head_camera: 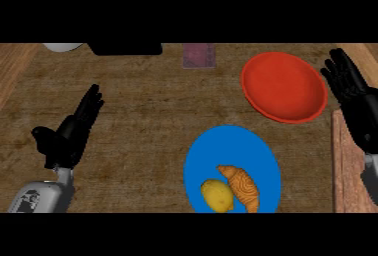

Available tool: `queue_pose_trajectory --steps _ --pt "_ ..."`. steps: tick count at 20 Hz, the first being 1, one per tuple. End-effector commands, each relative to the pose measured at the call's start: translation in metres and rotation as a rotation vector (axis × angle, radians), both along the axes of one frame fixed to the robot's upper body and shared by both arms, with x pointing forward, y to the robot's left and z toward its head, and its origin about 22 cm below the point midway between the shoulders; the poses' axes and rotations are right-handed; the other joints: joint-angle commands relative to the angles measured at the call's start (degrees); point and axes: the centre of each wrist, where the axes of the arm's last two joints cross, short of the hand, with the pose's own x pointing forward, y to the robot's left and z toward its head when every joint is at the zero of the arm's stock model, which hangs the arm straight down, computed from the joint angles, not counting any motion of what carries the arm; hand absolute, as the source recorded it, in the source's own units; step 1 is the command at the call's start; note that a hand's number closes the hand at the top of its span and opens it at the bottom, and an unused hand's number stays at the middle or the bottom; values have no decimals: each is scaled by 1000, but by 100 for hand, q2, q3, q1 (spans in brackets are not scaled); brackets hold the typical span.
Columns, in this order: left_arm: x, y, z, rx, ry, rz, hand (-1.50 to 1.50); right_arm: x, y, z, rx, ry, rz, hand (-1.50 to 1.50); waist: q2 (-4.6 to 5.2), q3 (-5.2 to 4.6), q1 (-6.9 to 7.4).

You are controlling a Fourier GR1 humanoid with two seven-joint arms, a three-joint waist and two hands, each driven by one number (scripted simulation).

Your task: Pick the croissant from the plate and place it in the bowl

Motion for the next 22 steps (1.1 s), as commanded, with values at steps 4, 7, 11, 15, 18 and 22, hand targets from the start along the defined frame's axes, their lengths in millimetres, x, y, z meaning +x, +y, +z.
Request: queue_pose_trajectory --steps 4,7,11,15,18,22 --pt "17 7 33 4 -175 44 0 -47 117 -13 25 8 781 -150 -24 -72 512" --pt "16 18 29 -10 -153 71 0 -43 113 41 -436 -341 831 -150 -407 -198 529" --pt "15 52 46 -18 -230 187 0 -113 152 -25 -215 -438 898 -150 -124 -52 -57" --pt "5 62 45 -39 -234 184 0 -153 137 -59 -369 -513 991 -150 -68 -53 -80" --pt "-2 70 36 -34 -221 203 0 -174 120 -44 -513 -587 953 -150 -69 -63 -143" --pt "-2 83 32 -34 -236 208 0 -182 106 -16 -728 -583 812 -150 -46 -75 -149"
